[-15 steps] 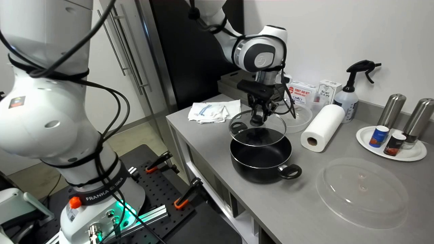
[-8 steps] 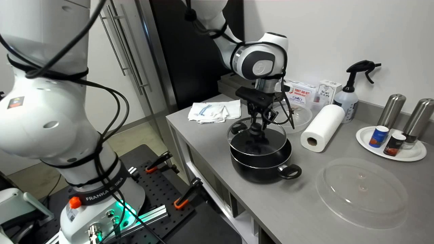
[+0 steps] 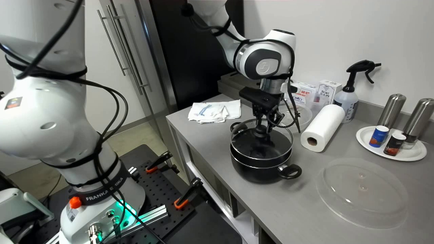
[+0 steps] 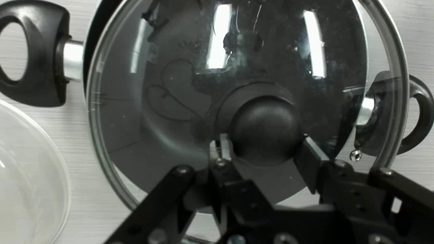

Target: Place the glass lid on the pot

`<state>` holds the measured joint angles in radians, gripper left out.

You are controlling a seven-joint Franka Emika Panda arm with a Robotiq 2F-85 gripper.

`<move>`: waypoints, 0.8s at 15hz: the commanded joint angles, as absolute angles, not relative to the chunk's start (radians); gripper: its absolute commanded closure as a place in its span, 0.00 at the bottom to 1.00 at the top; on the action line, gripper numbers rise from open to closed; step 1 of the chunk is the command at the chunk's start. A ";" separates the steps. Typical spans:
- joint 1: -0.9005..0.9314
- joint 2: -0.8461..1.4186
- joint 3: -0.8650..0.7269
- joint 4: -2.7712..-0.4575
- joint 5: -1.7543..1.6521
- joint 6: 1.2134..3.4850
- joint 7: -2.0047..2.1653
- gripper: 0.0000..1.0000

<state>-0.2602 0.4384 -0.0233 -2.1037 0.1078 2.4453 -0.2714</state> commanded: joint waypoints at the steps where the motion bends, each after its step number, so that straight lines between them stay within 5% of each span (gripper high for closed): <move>1: -0.264 0.406 -0.030 -2.120 0.137 2.427 -0.276 0.77; 12: -0.284 0.441 -0.029 -2.115 0.164 2.421 -0.286 0.77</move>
